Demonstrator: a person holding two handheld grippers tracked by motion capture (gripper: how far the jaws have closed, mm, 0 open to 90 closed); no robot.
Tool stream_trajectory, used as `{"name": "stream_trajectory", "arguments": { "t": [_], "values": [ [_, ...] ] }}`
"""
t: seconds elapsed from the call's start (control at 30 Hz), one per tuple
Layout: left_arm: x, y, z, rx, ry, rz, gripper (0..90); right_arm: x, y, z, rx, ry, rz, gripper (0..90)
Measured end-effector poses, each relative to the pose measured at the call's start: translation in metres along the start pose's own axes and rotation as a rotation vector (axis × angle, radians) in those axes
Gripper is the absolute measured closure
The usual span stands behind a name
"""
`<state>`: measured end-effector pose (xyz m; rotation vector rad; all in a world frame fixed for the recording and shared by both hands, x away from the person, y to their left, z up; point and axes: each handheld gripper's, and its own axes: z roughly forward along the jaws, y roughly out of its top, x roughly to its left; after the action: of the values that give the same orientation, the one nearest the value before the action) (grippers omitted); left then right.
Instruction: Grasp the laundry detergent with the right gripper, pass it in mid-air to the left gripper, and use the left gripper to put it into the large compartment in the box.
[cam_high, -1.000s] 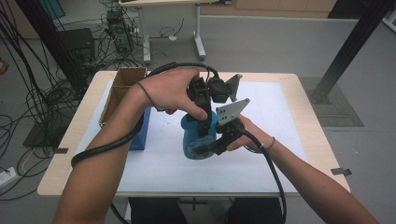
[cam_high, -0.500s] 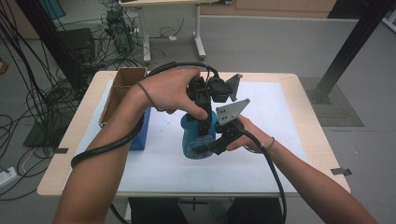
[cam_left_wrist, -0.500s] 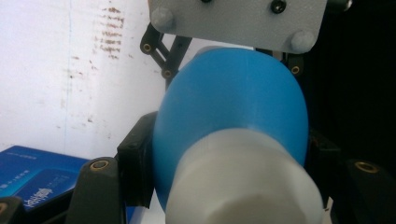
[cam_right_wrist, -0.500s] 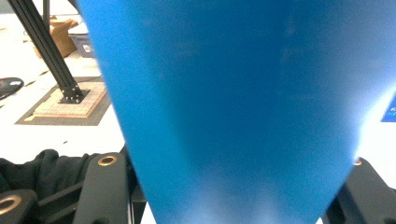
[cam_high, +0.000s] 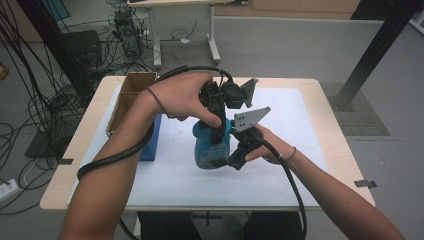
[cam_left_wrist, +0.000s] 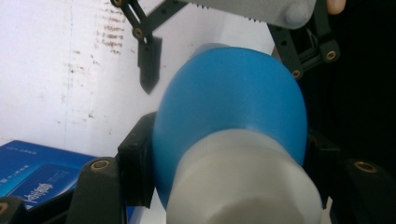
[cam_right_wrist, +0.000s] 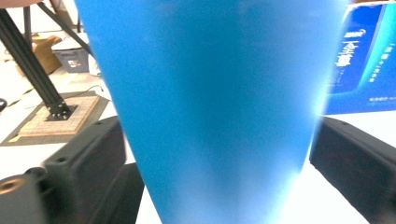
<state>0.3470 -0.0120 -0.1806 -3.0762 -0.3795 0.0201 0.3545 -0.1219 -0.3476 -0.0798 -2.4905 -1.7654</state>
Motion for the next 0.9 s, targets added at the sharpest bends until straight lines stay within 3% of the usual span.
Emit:
{"name": "stream_trajectory", "arguments": {
  "t": [0.13,0.27,0.53,0.9],
  "values": [
    [0.001,-0.001,0.0,0.001,-0.004,-0.007,37.0,0.0,-0.001,-0.002,-0.012,0.027,-0.011,1.5],
    [0.003,-0.001,0.001,0.002,-0.004,-0.011,37.0,0.0,-0.001,-0.003,0.003,0.023,-0.012,1.5],
    [0.005,-0.003,0.0,0.003,0.004,-0.028,36.9,-0.002,-0.002,-0.01,0.067,0.004,0.023,2.4],
    [0.009,-0.004,0.0,0.005,0.003,-0.045,37.0,-0.004,-0.007,-0.036,0.196,-0.027,0.09,3.5]
  ]
}}
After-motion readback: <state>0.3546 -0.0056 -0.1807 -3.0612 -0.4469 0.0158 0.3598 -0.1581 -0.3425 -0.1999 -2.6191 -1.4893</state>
